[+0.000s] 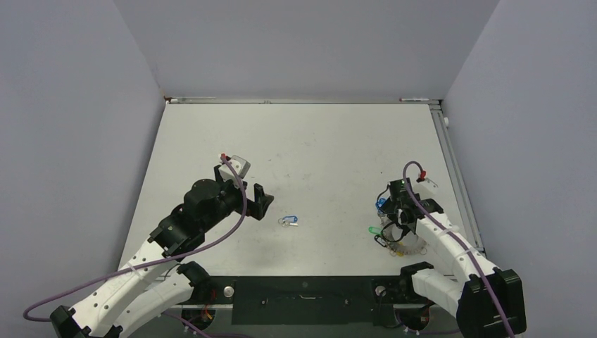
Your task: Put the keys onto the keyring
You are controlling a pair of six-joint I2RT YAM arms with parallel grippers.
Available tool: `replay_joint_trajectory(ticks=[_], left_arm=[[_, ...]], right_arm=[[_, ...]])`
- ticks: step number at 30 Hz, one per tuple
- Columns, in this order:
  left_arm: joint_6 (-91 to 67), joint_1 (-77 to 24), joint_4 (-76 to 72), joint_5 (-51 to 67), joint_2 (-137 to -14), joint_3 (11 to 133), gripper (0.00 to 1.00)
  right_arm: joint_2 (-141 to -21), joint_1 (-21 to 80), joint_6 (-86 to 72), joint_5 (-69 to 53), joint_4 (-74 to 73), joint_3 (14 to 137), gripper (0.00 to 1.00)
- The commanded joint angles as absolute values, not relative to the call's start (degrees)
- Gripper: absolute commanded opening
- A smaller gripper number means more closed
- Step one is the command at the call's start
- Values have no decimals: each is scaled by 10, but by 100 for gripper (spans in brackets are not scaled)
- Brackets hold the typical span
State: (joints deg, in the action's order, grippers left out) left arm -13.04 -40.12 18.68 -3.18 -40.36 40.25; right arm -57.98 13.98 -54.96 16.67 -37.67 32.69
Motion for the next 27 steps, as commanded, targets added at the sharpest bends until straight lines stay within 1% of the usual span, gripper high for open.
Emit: replay_joint_trajectory(ticks=[1,7,9,19,27], left_arm=[[-124,-407,182,-41,-402,408,100],[-123,-408,182,-43,-403,409,100],[-122,-407,182,-43,-405,409,100],[-119,-408,182,-51,-406,408,100],[-116,-408,181,-57,-411,408,100]], right_arm=[[-584,144,-564,169,-351,302,56],[-588,144,-559,133,-314,269,70],[-592,144,-555,123,-302,264,73],[-652,165,-564,74,-235,257,73],[-734,243,-609,86,-184,289,67]])
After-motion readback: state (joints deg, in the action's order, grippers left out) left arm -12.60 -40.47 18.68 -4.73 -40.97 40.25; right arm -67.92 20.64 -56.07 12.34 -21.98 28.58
